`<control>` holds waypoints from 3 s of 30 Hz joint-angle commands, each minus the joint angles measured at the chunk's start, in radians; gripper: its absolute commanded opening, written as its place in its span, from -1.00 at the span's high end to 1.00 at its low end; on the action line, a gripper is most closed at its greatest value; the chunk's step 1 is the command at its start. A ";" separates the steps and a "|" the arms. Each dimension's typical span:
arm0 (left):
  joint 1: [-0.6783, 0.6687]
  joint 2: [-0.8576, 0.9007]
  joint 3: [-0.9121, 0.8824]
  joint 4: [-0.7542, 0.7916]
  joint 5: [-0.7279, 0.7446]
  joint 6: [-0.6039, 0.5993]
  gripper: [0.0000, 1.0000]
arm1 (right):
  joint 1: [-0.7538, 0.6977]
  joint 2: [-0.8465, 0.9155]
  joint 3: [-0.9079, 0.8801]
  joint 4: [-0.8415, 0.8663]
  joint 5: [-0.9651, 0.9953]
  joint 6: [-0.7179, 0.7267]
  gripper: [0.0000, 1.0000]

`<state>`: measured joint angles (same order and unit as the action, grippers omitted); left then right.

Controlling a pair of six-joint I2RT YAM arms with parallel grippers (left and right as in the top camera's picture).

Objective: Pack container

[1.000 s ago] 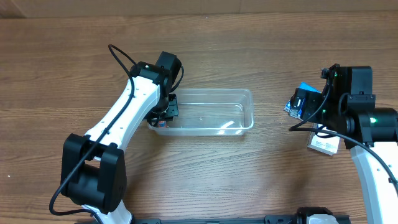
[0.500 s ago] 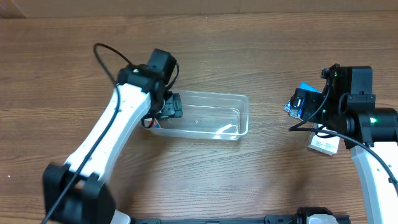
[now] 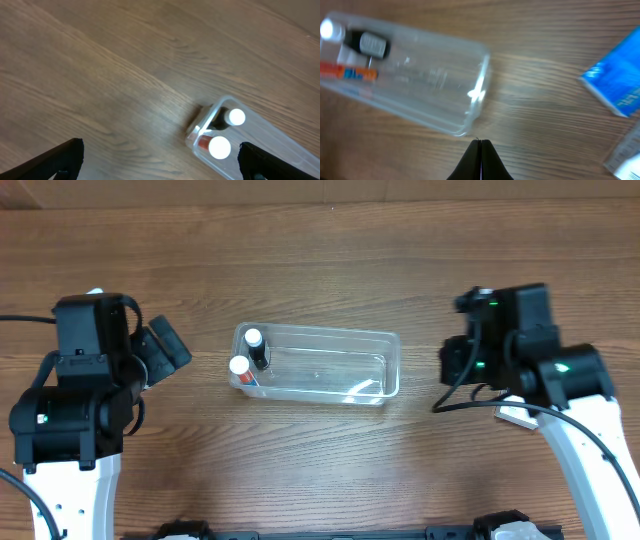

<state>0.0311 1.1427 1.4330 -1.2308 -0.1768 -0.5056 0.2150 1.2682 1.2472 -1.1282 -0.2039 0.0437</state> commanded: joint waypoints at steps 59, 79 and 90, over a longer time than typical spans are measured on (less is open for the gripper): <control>0.018 0.073 0.005 -0.029 0.013 0.012 -1.00 | -0.373 0.558 0.089 0.262 0.297 0.346 -1.00; 0.018 0.073 0.004 -0.025 0.013 0.012 -1.00 | -0.373 0.692 0.089 0.307 0.215 0.262 -1.00; 0.018 0.073 0.004 -0.033 0.013 0.012 -1.00 | -0.373 0.701 0.087 0.320 0.255 0.264 -1.00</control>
<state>0.0441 1.2137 1.4330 -1.2644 -0.1684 -0.5022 -0.1566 1.9556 1.3220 -0.8207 0.0307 0.3130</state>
